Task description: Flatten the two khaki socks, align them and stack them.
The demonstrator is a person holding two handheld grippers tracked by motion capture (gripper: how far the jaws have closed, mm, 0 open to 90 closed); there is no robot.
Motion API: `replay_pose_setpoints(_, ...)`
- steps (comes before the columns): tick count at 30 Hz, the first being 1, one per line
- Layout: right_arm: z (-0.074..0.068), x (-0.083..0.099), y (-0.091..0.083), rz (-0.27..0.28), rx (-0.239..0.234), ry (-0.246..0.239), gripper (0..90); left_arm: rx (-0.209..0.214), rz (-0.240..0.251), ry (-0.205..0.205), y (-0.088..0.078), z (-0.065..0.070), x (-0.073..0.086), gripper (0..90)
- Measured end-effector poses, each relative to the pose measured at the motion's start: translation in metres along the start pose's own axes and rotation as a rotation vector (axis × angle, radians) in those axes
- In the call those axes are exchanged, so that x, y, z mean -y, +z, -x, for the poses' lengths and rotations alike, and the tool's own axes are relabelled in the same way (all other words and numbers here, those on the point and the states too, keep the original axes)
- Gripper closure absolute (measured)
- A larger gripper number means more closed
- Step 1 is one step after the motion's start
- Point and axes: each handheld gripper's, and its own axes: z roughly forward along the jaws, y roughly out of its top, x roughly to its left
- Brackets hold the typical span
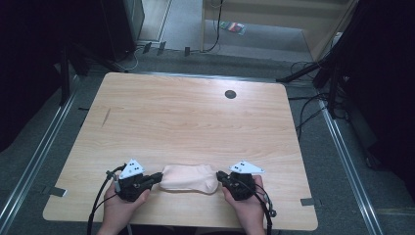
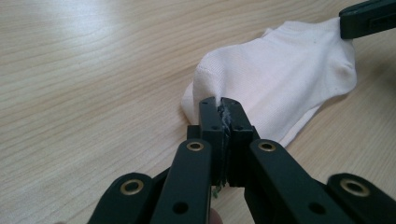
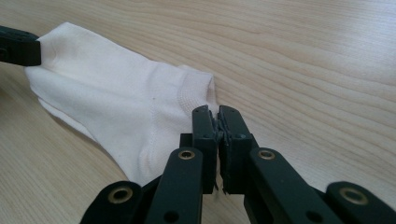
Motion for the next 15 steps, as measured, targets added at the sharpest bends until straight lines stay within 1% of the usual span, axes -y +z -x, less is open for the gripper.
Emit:
replay_pose_setpoints(3,-0.0019,0.0008,0.0021,-0.004,0.006,-0.011,87.0,-0.008,-0.006,0.005,0.0003,0.0001,0.0015,90.0)
replay_pose_setpoints(4,-0.0023,0.0009,0.0028,-0.006,0.002,-0.006,87.0,-0.009,-0.006,0.008,0.0002,0.0001,0.0017,90.0)
replay_pose_setpoints(11,-0.0028,0.0001,0.0034,0.008,0.012,-0.013,86.8,-0.021,-0.014,0.028,0.0027,0.0026,0.0025,90.0)
replay_pose_setpoints(12,-0.0020,0.0000,0.0045,0.008,0.019,-0.016,86.8,-0.019,-0.018,0.032,0.0039,0.0032,0.0031,89.9)
replay_pose_setpoints(15,-0.0014,-0.0006,0.0039,0.020,0.013,-0.007,86.8,-0.022,-0.007,0.038,0.0009,0.0048,0.0018,89.9)
